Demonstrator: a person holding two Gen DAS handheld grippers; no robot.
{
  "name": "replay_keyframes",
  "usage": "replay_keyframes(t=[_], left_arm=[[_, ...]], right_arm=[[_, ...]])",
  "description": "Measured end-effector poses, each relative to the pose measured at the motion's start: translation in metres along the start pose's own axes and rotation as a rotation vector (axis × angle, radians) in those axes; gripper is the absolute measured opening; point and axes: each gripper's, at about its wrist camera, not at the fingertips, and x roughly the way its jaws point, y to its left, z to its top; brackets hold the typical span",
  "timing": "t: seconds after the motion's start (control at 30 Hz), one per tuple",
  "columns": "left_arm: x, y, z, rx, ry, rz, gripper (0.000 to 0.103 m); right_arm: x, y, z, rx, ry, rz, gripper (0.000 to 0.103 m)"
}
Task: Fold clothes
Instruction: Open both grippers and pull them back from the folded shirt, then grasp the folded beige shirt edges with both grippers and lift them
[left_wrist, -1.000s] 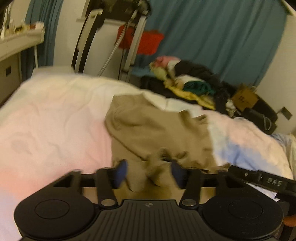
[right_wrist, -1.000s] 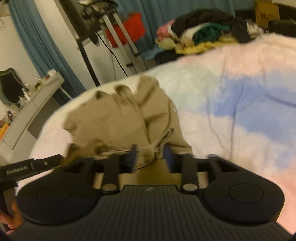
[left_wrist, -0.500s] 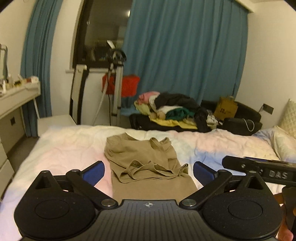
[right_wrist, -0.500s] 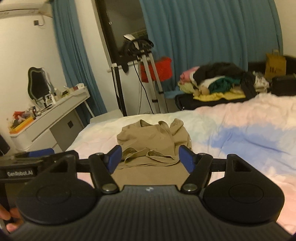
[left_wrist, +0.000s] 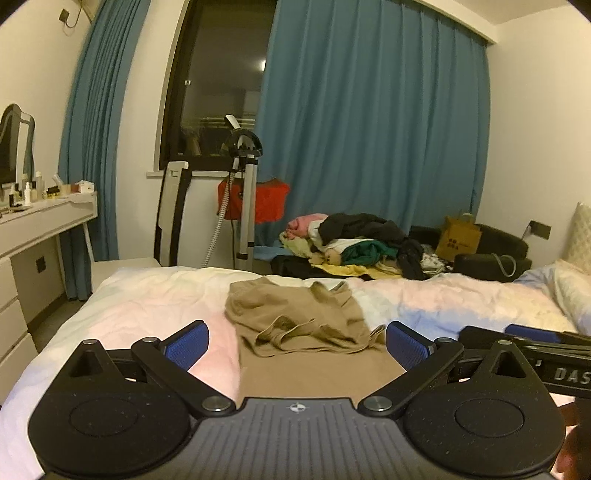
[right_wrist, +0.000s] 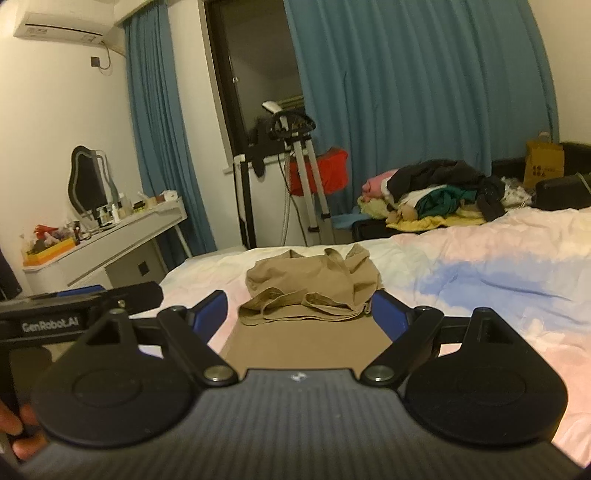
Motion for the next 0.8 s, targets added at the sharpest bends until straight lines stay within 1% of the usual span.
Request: replay_keyframes(t=[0.1, 0.23, 0.37, 0.47, 0.63, 0.73, 0.8], left_arm=[[0.004, 0.007, -0.013, -0.013, 0.005, 0.002, 0.103], [0.011, 0.020, -0.026, -0.078, 0.035, -0.007, 0.103], [0.021, 0.027, -0.037, -0.098, 0.089, 0.017, 0.103], [0.030, 0.036, -0.044, -0.168, 0.157, 0.010, 0.103], [0.043, 0.059, -0.060, -0.371, 0.287, -0.082, 0.103], [0.057, 0.070, -0.073, -0.493, 0.375, -0.173, 0.103], [0.069, 0.077, -0.083, -0.586, 0.430, -0.235, 0.102]], right_arm=[[0.002, -0.007, -0.014, 0.026, 0.007, 0.004, 0.086], [0.009, -0.017, -0.024, 0.078, 0.036, 0.001, 0.086], [0.018, -0.024, -0.027, 0.108, 0.052, -0.027, 0.086], [0.022, -0.029, -0.034, 0.145, 0.080, -0.039, 0.086], [0.028, -0.040, -0.047, 0.249, 0.169, -0.012, 0.086], [0.040, -0.057, -0.060, 0.415, 0.248, 0.036, 0.086], [0.051, -0.069, -0.070, 0.557, 0.291, 0.055, 0.086]])
